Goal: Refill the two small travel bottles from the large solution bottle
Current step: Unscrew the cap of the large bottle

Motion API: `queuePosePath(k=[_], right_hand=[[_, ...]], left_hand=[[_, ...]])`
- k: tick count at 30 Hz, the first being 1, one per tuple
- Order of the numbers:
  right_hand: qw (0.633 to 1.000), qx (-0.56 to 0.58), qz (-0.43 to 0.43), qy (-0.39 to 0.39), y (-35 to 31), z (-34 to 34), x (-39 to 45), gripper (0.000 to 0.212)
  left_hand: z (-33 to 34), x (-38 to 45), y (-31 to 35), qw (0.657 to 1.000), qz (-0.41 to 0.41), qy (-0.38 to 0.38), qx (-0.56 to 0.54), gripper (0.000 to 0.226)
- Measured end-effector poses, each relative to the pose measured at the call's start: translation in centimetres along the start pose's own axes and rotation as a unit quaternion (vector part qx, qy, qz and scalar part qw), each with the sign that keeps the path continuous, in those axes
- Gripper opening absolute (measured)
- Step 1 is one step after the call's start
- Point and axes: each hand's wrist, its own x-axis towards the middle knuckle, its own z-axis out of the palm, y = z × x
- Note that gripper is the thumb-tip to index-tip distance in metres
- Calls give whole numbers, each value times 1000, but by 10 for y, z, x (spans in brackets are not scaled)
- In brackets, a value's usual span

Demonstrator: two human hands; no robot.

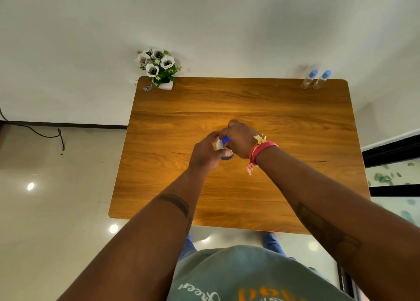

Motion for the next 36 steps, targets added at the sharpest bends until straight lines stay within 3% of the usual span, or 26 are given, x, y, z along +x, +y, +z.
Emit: queuePosePath(k=[6,11,16,23,29,36], right_hand=[[998,36,30,34,-1,4,-12,50],[996,30,61,49,-9,15,-10,40],[999,-18,23,39,-12,11,-7,41],[1000,0,1,30,-7,6,-6,45],[995,35,61,72,-3,10,-15,54],[996,28,60,65,-10,11,-12,32]], left_hand=[[1,-2,2,1000,-9,11,8,59],[1,-2,3,1000,-12,15,20,59],[0,0,3,1000,-5,10,29,56],[-1,1,3,999,-6,11,35,52],[0,-1,1,1000,-8,14,-10,56],[0,0,-1,1000,-13,9,-20,62]])
